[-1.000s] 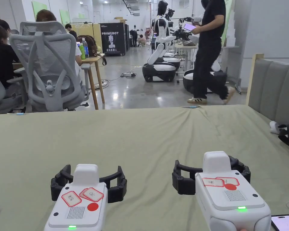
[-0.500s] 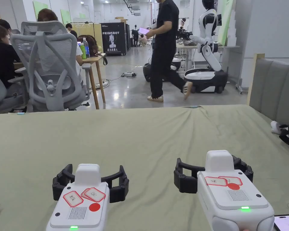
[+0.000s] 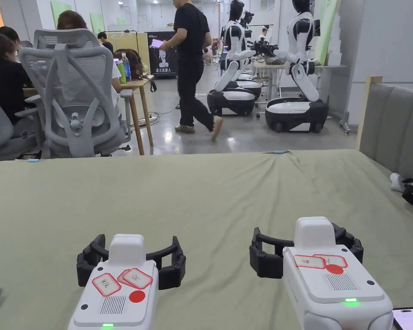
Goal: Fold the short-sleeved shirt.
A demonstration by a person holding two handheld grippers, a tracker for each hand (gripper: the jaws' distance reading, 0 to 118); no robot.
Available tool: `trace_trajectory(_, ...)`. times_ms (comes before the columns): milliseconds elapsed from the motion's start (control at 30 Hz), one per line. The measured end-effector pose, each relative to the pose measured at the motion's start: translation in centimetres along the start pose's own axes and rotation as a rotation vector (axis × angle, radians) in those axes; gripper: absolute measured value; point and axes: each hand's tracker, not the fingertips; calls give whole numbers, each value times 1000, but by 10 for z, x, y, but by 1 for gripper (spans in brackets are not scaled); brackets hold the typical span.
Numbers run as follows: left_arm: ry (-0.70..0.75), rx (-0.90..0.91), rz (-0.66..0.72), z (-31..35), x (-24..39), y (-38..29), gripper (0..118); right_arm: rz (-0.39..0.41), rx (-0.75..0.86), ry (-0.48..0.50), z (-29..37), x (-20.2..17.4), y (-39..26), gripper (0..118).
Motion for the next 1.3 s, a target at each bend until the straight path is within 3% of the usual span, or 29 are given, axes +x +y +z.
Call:
trace_trajectory(767, -3, -3, -10, 2, 2, 0, 118, 4, 15, 28, 7, -1, 6, 118)
trace_trajectory(1033, -11, 4, -13, 1, 5, 2, 118, 60, 16, 2, 7, -3, 5, 118)
trace_trajectory(1200, -15, -1, -14, 1, 6, 2, 118, -101, -19, 13, 5, 5, 4, 118)
trace_trajectory(1300, -13, -3, -14, 1, 6, 1, 118, -129, -59, 11, 3, 6, 7, 118)
